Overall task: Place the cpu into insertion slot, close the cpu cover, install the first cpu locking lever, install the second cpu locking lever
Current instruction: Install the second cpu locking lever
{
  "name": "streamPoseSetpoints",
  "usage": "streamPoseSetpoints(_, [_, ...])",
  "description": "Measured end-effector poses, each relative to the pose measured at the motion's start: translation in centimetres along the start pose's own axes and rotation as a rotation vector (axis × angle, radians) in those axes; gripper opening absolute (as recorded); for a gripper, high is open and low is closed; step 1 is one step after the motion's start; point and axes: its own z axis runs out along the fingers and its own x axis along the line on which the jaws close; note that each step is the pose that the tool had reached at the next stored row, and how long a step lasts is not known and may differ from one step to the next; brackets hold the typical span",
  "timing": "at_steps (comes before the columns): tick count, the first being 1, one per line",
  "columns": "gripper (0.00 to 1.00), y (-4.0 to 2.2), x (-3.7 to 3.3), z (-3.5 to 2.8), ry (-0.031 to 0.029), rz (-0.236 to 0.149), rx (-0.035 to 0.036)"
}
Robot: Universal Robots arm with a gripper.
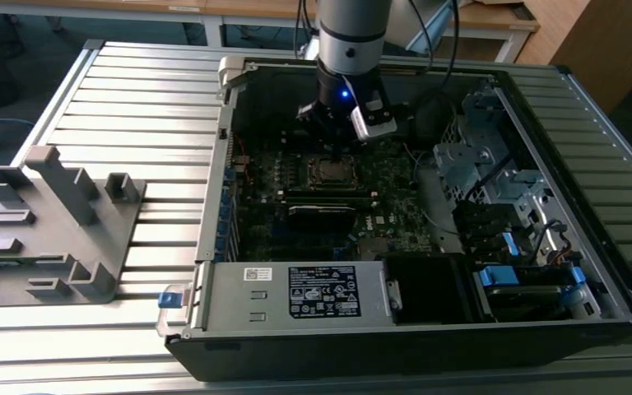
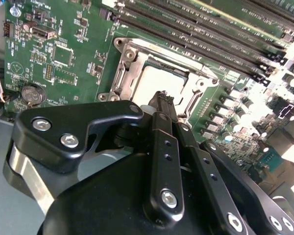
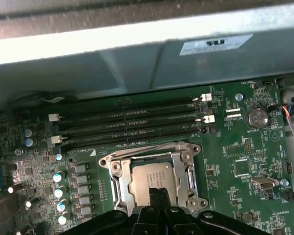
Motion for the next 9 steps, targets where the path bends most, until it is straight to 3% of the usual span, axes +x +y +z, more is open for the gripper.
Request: streamPoseSetpoints(9, [0.10, -0.88, -0.14, -0.01, 0.0000, 0.000, 0.0000])
